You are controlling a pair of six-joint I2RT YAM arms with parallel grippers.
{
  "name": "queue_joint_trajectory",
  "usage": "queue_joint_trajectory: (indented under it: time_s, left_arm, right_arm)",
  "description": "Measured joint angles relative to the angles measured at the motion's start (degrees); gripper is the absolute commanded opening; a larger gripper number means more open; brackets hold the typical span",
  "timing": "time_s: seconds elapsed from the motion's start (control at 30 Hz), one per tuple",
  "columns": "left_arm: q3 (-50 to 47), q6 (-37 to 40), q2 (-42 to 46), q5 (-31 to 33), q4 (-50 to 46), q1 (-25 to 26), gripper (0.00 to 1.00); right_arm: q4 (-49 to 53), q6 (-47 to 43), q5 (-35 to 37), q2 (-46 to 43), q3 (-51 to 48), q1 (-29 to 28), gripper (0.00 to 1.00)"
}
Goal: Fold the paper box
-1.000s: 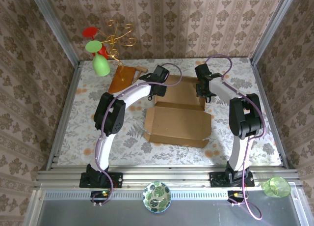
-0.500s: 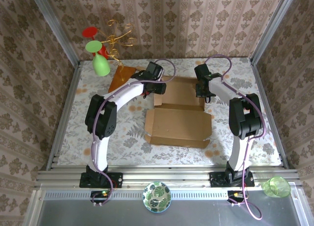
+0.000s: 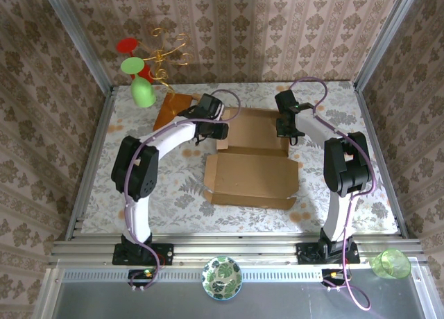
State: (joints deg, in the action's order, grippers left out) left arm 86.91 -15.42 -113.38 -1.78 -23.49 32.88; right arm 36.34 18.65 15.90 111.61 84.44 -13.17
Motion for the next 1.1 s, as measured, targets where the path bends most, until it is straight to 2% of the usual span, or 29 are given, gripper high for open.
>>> queue_joint_trajectory:
  time_s: [0.2, 0.3, 0.57, 0.87, 1.1]
  left_arm:
    - [0.24, 0.02, -1.18, -1.38, 1.29, -1.2, 0.34]
    - [1.73, -0.09, -3.5, -0.66, 1.27, -0.61, 0.2]
    - [9.09, -0.52, -8.61, 8.46, -3.21, 1.25, 0.01]
    - [16.46, -0.09, -13.14, 18.6, -9.86, 4.31, 0.0]
    - [18.6, 0.02, -14.51, 21.79, -11.74, 5.29, 0.0]
  right_arm:
    - [0.0, 0.02, -0.15, 0.0, 0.0, 0.0, 0.0]
    - [0.04, 0.07, -0.28, 0.0, 0.02, 0.0, 0.0]
    - [0.79, 1.53, -0.92, 0.0, 0.22, -0.13, 0.0]
    - [2.89, 3.43, -1.2, 0.42, 1.18, -0.39, 0.0]
    - [4.28, 4.5, -1.4, 0.76, 1.9, -0.57, 0.0]
